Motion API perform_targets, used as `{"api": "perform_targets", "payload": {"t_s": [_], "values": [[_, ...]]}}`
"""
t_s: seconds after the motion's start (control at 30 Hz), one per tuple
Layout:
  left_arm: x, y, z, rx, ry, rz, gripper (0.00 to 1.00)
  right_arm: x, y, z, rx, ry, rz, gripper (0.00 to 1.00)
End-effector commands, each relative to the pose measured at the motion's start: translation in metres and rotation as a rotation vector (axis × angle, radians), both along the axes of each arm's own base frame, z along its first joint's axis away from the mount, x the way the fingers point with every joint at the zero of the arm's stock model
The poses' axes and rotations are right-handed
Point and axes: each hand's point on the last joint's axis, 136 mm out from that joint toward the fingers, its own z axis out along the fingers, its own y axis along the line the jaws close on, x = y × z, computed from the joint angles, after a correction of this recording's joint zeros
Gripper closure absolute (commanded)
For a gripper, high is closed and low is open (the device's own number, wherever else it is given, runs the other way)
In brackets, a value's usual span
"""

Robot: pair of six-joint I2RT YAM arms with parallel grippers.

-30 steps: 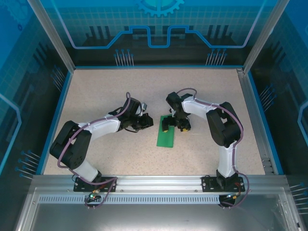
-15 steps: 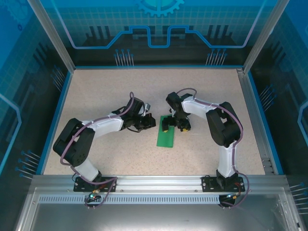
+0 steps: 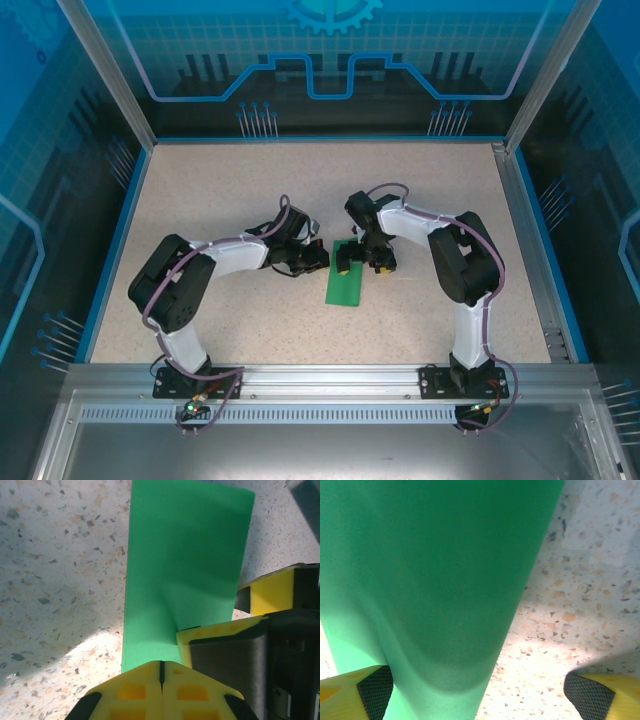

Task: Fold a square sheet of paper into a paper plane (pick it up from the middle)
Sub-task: Hold the square sheet of paper at the center of the table.

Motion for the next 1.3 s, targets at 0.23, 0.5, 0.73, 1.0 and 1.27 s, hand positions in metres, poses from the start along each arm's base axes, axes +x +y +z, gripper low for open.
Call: {"api": "perform_targets", "payload": {"t_s": [0.23, 0.5, 0.73, 1.0, 1.27], "values": [[-0.001, -0.015, -0.007, -0.037, 0.041, -0.023, 1.00, -0.033, -0.022, -0.071, -0.091, 0.145, 0.002, 0.02], [-0.002, -0.018, -0.015, -0.040, 0.057, -0.028, 1.00, -0.034, -0.021, -0.072, -0.089, 0.147, 0.003, 0.02], [-0.003, -0.019, -0.019, -0.040, 0.068, -0.033, 1.00, -0.035, -0.020, -0.072, -0.086, 0.148, 0.006, 0.02], [-0.008, -0.018, -0.034, -0.003, 0.105, -0.037, 1.00, -0.034, -0.019, -0.072, -0.083, 0.145, 0.007, 0.02], [-0.015, -0.007, -0.047, 0.082, 0.129, -0.035, 1.00, -0.031, -0.017, -0.069, -0.078, 0.137, 0.005, 0.02]]}}
